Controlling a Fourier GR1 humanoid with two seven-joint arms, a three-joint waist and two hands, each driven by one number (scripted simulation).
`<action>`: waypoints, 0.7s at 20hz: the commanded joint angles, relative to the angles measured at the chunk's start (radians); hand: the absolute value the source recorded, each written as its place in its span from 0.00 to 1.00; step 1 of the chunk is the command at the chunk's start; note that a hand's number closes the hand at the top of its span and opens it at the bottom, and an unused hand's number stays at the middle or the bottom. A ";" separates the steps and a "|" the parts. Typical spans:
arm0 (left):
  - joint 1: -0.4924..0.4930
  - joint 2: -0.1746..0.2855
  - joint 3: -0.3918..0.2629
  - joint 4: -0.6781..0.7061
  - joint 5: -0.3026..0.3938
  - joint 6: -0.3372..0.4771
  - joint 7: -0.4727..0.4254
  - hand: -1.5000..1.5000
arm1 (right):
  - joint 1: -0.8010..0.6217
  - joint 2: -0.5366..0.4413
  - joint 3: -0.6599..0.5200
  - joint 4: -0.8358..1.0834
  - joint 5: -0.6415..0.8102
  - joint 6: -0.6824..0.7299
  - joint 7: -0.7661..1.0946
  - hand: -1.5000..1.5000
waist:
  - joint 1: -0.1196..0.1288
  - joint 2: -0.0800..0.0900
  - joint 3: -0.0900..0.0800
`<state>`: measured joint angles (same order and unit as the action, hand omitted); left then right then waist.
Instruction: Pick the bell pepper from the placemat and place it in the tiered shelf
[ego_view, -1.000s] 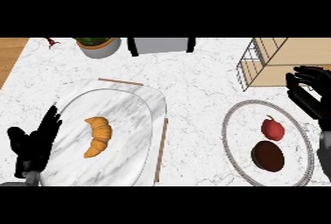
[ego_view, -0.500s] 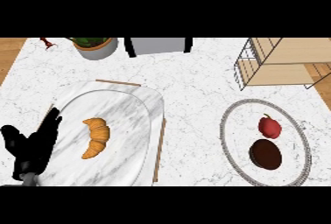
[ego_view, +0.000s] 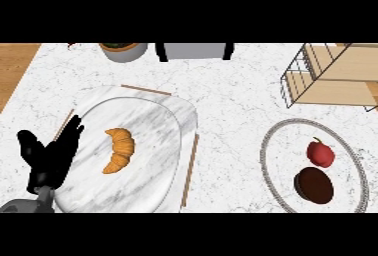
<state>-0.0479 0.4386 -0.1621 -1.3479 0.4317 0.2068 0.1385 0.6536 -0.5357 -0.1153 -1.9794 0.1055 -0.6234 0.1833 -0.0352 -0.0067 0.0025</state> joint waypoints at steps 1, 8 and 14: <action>-0.048 -0.047 -0.042 0.037 -0.014 0.011 0.058 0.50 | -0.017 -0.065 0.065 -0.133 0.127 0.007 0.277 0.00 | 0.040 0.017 -0.007; -0.042 -0.056 -0.046 0.065 -0.025 -0.021 0.051 0.50 | -0.131 -0.130 0.058 -0.226 0.348 0.063 0.774 0.00 | 0.064 0.021 -0.008; -0.047 -0.080 -0.062 0.044 -0.049 -0.007 0.067 0.50 | -0.360 -0.161 0.091 -0.102 0.489 0.228 1.042 0.00 | 0.070 0.018 -0.006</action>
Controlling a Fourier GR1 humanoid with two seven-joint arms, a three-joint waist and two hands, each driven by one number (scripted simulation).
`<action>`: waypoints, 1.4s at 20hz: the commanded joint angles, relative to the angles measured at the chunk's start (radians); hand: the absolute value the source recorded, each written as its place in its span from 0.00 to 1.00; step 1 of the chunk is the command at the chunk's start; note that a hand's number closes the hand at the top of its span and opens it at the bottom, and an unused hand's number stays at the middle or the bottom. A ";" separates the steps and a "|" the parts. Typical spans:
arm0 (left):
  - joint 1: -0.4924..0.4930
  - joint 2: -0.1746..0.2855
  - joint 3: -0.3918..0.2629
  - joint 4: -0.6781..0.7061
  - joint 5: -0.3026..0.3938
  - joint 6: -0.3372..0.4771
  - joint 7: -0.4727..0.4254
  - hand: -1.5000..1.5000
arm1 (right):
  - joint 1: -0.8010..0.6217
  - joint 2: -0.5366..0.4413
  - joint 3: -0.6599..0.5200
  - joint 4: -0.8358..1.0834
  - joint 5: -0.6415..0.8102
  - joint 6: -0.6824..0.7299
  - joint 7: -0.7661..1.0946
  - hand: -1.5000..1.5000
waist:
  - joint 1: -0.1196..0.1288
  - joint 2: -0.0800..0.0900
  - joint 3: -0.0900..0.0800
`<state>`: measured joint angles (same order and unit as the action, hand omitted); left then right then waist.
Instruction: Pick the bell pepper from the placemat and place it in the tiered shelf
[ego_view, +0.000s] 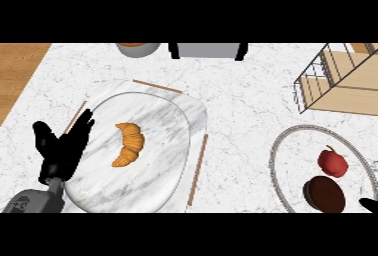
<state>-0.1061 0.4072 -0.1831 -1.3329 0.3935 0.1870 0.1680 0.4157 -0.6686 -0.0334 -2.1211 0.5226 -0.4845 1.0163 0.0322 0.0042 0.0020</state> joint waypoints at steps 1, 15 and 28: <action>0.028 -0.045 -0.042 0.016 -0.009 0.002 0.028 0.50 | -0.176 0.000 0.035 0.067 0.100 0.092 0.261 0.00 | 0.014 0.007 -0.005; 0.023 -0.053 -0.008 0.029 -0.029 0.002 0.054 0.50 | -0.462 0.223 0.158 0.368 0.277 0.265 0.383 0.00 | -0.018 0.000 -0.004; 0.065 -0.064 0.017 0.000 -0.055 -0.018 0.047 0.50 | -0.506 0.407 0.101 0.523 0.459 0.268 0.301 0.00 | -0.028 -0.004 -0.002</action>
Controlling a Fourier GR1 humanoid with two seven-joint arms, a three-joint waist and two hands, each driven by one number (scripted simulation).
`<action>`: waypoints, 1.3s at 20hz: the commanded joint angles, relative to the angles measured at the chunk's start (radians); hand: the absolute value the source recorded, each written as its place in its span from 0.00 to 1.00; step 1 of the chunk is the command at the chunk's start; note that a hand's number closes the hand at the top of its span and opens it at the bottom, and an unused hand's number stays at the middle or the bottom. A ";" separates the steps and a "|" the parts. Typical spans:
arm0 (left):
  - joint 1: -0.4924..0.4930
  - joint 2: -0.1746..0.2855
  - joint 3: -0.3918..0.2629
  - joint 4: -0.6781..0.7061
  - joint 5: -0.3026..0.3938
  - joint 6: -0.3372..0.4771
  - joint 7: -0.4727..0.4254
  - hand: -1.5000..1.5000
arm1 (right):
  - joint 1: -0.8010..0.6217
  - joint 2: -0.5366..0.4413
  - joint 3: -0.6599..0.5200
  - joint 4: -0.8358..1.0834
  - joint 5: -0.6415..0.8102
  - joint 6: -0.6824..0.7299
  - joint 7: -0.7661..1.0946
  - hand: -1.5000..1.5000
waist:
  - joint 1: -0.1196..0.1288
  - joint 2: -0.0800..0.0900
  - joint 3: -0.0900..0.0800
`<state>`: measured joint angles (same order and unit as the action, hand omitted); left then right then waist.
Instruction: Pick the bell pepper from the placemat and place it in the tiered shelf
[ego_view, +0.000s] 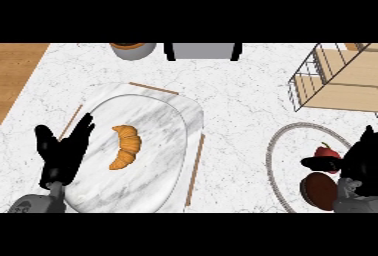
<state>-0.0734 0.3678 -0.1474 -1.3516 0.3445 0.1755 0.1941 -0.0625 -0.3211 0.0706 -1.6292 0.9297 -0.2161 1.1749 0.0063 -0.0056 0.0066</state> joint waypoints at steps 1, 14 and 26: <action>0.036 -0.044 -0.012 0.043 -0.001 0.002 0.007 0.50 | -0.006 0.029 -0.049 0.014 0.020 0.025 0.118 0.00 | -0.008 0.006 -0.007; 0.029 -0.034 0.030 0.024 -0.023 -0.048 0.029 0.50 | -0.099 0.091 -0.174 0.259 0.146 -0.013 -0.005 0.00 | -0.001 0.006 -0.006; 0.001 -0.063 0.076 0.043 -0.064 -0.064 0.078 0.50 | -0.134 0.121 -0.241 0.371 0.131 -0.071 -0.169 0.00 | -0.005 0.006 -0.007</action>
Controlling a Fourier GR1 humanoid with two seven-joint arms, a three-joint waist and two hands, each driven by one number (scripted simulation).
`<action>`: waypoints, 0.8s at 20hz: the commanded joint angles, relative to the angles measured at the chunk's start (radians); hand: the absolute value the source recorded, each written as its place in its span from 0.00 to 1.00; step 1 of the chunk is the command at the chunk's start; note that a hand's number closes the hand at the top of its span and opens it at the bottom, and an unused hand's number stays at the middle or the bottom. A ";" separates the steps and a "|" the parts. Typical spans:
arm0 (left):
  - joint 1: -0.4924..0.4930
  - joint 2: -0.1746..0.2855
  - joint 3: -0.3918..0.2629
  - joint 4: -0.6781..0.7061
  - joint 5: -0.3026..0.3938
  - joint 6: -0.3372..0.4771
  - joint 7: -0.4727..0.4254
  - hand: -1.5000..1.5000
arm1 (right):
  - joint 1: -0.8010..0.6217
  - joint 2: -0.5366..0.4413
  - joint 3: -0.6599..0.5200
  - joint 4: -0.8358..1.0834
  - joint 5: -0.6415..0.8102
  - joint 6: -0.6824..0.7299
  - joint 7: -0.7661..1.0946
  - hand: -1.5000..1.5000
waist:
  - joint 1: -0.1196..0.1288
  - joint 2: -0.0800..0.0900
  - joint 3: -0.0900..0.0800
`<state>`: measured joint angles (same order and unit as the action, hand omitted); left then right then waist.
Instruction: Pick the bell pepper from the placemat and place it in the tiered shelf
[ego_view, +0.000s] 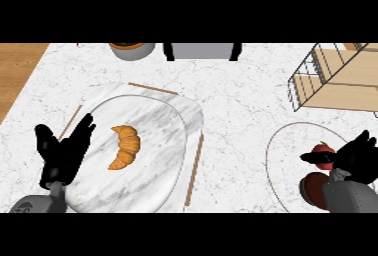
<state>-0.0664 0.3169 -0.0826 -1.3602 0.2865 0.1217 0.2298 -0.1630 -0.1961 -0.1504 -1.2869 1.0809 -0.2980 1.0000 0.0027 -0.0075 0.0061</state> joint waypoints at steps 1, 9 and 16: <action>0.058 -0.033 -0.012 -0.004 -0.012 -0.002 0.004 0.50 | 0.001 -0.003 -0.005 0.059 -0.053 0.040 -0.054 1.00 | 0.001 0.008 -0.006; 0.000 -0.048 0.007 0.082 -0.035 -0.009 0.008 0.50 | -0.064 -0.013 0.012 0.181 -0.100 0.040 -0.200 1.00 | 0.000 0.010 -0.006; 0.027 -0.031 0.036 0.025 -0.031 -0.044 0.019 0.50 | -0.043 0.014 0.106 0.066 0.029 -0.054 -0.196 1.00 | -0.004 0.007 -0.006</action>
<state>-0.0402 0.3075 -0.0444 -1.3929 0.2659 0.0905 0.2526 -0.1997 -0.1784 -0.0738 -1.1916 1.0680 -0.3195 0.8230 0.0012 -0.0123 -0.0014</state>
